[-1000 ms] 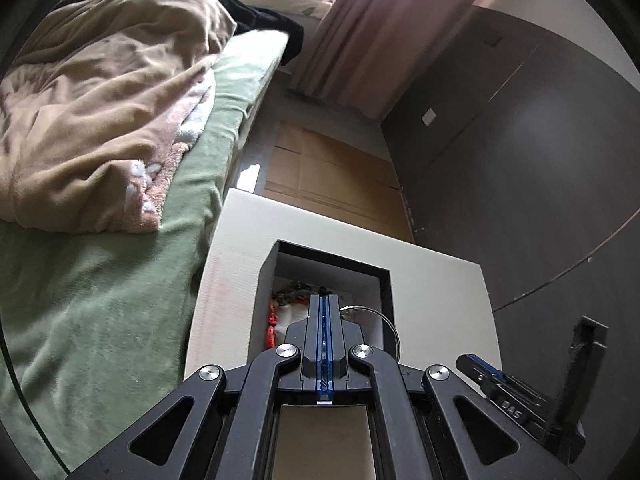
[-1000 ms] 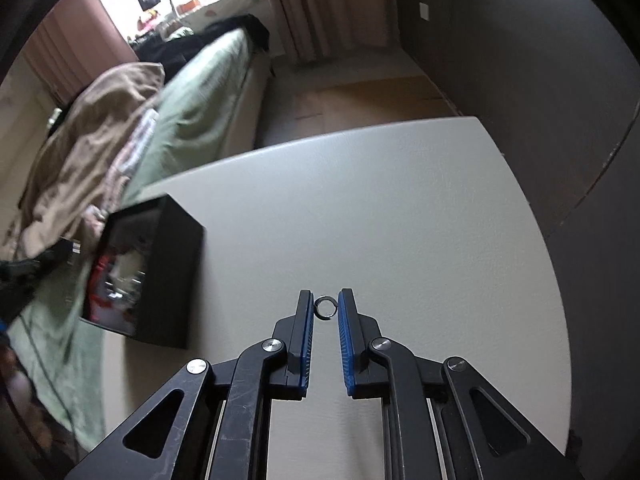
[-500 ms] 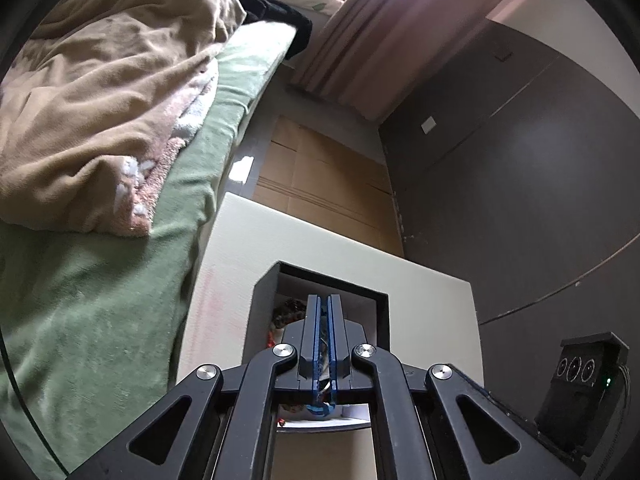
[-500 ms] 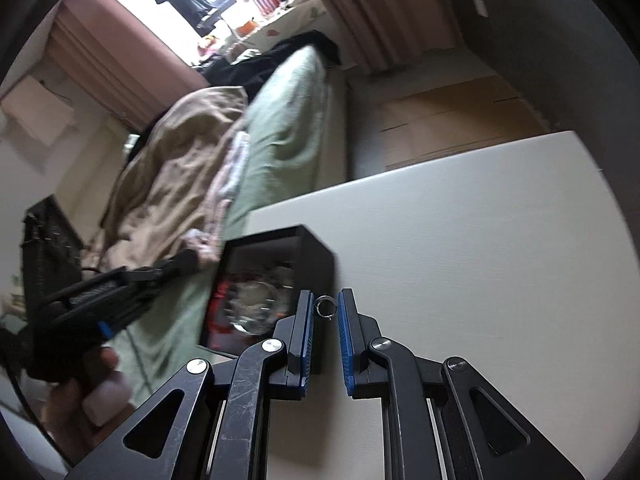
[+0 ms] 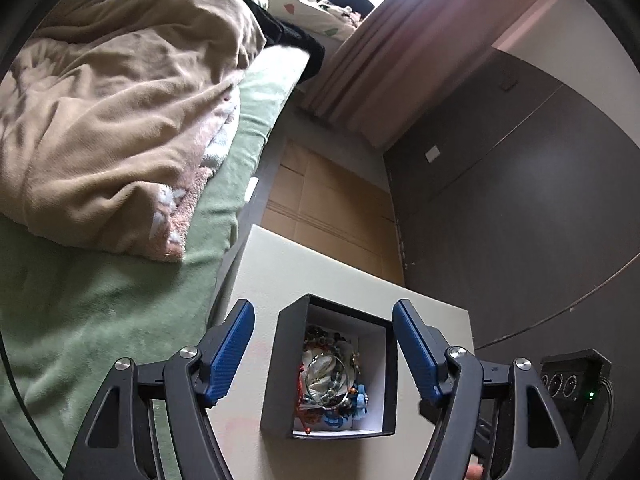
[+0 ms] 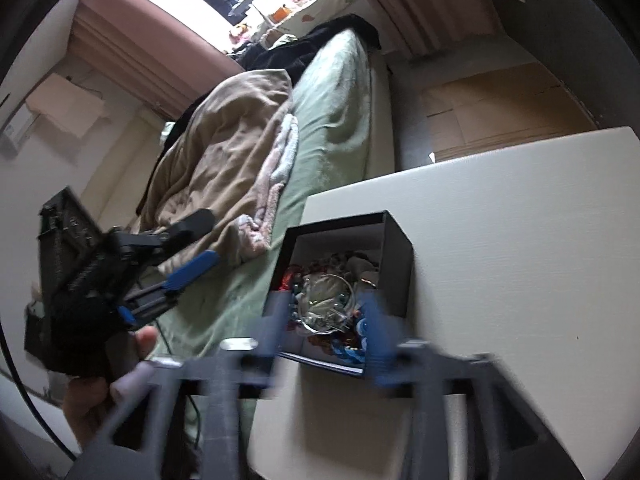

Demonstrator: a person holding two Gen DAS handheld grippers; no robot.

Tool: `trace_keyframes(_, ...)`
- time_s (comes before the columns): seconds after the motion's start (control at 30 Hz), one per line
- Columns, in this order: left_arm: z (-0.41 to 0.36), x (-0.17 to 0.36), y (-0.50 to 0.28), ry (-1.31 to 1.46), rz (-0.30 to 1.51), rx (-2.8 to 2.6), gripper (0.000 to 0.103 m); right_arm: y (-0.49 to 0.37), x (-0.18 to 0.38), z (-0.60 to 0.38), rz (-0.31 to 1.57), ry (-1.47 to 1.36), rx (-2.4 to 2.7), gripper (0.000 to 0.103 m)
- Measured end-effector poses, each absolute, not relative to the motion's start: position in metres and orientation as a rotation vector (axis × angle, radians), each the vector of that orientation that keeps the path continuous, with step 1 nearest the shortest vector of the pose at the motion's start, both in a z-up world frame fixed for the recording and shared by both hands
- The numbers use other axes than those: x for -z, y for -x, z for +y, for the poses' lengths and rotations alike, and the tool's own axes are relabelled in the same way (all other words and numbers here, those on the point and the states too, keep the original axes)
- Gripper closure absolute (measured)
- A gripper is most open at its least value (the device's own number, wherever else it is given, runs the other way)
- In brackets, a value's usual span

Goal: Organize jewelry

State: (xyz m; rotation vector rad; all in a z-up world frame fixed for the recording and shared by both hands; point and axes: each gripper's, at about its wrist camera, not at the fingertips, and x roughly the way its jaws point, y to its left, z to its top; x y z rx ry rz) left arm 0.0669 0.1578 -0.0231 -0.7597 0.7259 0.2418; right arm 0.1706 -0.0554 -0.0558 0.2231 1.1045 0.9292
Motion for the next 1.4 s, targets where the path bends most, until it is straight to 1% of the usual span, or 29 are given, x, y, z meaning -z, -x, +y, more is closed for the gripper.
trace_keyframes(0.1, 0.156, 0.024, -0.066, 0.761, 0.733, -0.242, 0.031, -0.173, 0.057, -0.064, 1.121, -0.235, -0.906, 0.030)
trace_keyframes(0.17, 0.152, 0.023, -0.065, 0.749, 0.736, -0.238, 0.031, -0.174, 0.056, -0.071, 1.118, -0.241, -0.889, 0.028)
trace_keyframes(0.23, 0.147, 0.021, -0.063, 0.734, 0.734, -0.231, 0.030, -0.173, 0.054, -0.077, 1.113, -0.241, -0.871, 0.019)
trace_keyframes(0.27, 0.145, 0.020, -0.062, 0.729, 0.731, -0.227, 0.030, -0.172, 0.052, -0.081, 1.107, -0.235, -0.862, 0.012)
trace_keyframes(0.3, 0.142, 0.019, -0.061, 0.721, 0.728, -0.222, 0.025, -0.171, 0.050, -0.083, 1.101, -0.230, -0.855, 0.009)
trace_keyframes(0.33, 0.139, 0.018, -0.060, 0.714, 0.725, -0.218, 0.020, -0.170, 0.049, -0.086, 1.097, -0.227, -0.849, 0.009)
trace_keyframes(0.43, 0.129, 0.015, -0.057, 0.684, 0.714, -0.207, 0.009, -0.165, 0.044, -0.095, 1.081, -0.196, -0.804, 0.008)
trace_keyframes(0.5, 0.121, 0.013, -0.054, 0.668, 0.718, -0.195, 0.006, -0.163, 0.041, -0.103, 1.071, -0.175, -0.774, 0.004)
trace_keyframes(0.6, 0.108, 0.013, -0.053, 0.623, 0.737, -0.167, 0.002, -0.159, 0.036, -0.115, 1.059, -0.177, -0.752, 0.000)
trace_keyframes(0.93, 0.065, 0.020, -0.045, 0.496, 0.775, -0.157, 0.001, -0.140, 0.010, -0.148, 0.984, -0.100, -0.666, 0.000)
trace_keyframes(1.13, 0.045, 0.010, -0.031, 0.395, 0.709, -0.254, 0.001, -0.133, 0.002, -0.166, 0.966, -0.067, -0.664, 0.000)
trace_keyframes(1.27, 0.037, 0.017, -0.026, 0.413, 0.712, -0.264, 0.001, -0.129, 0.001, -0.177, 0.967, -0.042, -0.646, 0.000)
trace_keyframes(1.4, 0.031, 0.012, -0.023, 0.399, 0.681, -0.264, 0.001, -0.127, 0.000, -0.187, 0.967, -0.043, -0.634, 0.000)
